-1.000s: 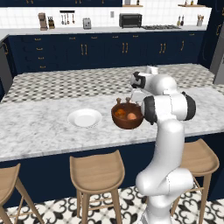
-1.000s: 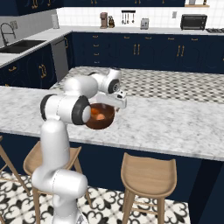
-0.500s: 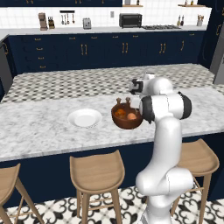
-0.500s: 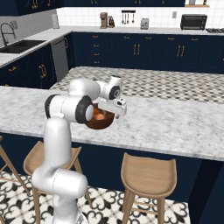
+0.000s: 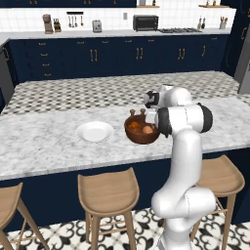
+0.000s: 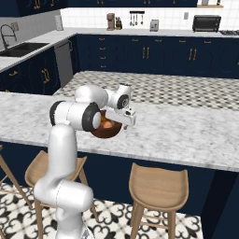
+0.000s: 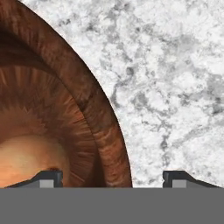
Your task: Pick the chicken drumstick and onion from their plates and place them in the bowl. Then put the bowl in the fridge.
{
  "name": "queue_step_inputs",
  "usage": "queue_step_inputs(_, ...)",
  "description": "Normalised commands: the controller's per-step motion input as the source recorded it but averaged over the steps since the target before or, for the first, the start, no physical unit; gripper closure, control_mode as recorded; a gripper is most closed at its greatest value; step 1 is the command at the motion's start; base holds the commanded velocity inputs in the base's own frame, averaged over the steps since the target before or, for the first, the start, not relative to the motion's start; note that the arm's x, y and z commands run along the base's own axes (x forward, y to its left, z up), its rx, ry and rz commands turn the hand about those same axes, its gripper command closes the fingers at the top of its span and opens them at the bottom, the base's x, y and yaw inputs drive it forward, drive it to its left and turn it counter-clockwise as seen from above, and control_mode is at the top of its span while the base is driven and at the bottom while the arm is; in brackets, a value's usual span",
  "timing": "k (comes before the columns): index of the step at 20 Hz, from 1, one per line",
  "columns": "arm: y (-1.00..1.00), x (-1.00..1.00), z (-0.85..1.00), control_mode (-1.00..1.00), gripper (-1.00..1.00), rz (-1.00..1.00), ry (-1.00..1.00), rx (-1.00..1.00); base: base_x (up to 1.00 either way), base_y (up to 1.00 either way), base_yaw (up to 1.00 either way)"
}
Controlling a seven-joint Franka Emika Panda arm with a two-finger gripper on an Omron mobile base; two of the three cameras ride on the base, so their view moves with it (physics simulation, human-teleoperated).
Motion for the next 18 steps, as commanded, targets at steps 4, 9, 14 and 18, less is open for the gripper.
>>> queue_step_inputs(4,0.00,0.00,-0.01,-1.00,1.00,0.00,0.00,0.00,0.00,0.00,0.00)
queue_step_inputs(9,0.09,-0.01,0.00,-1.00,1.00,-0.07,-0.04,0.00,0.00,0.00,0.00)
queue_step_inputs(14,0.06,-0.15,0.14,-1.00,1.00,-0.28,-0.13,0.04,0.00,0.00,0.00)
queue_step_inputs(18,0.00,-0.26,0.82,-1.00,1.00,-0.34,0.00,0.01,0.00,0.00,0.00)
